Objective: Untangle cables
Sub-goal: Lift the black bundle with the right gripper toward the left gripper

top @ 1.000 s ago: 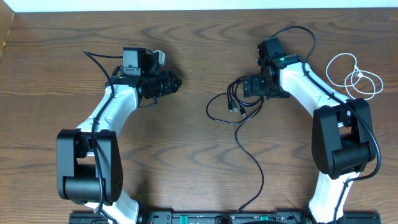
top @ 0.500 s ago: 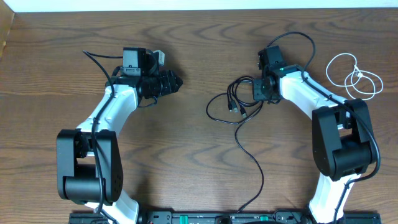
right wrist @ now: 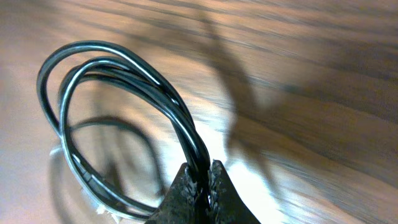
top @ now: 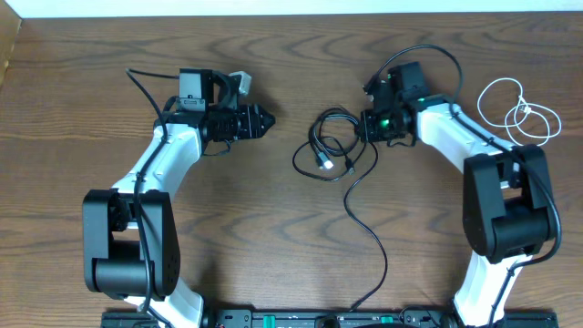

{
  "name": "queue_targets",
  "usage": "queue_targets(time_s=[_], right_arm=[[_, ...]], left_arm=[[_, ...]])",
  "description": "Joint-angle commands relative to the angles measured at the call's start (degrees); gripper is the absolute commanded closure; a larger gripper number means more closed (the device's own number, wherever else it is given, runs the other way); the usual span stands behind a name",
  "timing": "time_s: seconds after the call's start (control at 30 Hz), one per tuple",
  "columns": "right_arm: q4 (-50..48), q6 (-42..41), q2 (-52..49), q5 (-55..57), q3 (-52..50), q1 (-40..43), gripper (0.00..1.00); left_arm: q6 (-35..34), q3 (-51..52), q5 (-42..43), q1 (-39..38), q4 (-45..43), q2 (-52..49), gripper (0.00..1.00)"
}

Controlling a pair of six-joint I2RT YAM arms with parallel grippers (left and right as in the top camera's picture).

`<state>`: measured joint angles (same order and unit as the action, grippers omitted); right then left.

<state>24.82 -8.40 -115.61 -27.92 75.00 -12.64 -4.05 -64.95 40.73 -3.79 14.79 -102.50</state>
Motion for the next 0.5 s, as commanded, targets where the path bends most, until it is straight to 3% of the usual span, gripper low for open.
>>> queue_targets(time_s=[0.0,0.17,0.37,0.47], right_arm=[[-1.77,2.73,4.00,-21.29,1.14,3.30,0.99],[-2.67,2.73,4.42,-33.94,1.14,7.08,0.99],[-2.08,2.71,4.39,-37.90,1.11,8.85,0.99],[-2.14,2.67,4.39,-39.15,1.11,8.85,0.99]], left_arm=[[8.79,-0.07,11.93,0.26,-0.15,-0.59,0.47],[11.72,-0.07,15.65,0.26,-0.13,-0.59,0.47],[12.04,-0.07,16.70,0.24,-0.13,-0.59,0.47],[15.67,-0.04,22.77,0.17,-0.11,-0.59,0.47]])
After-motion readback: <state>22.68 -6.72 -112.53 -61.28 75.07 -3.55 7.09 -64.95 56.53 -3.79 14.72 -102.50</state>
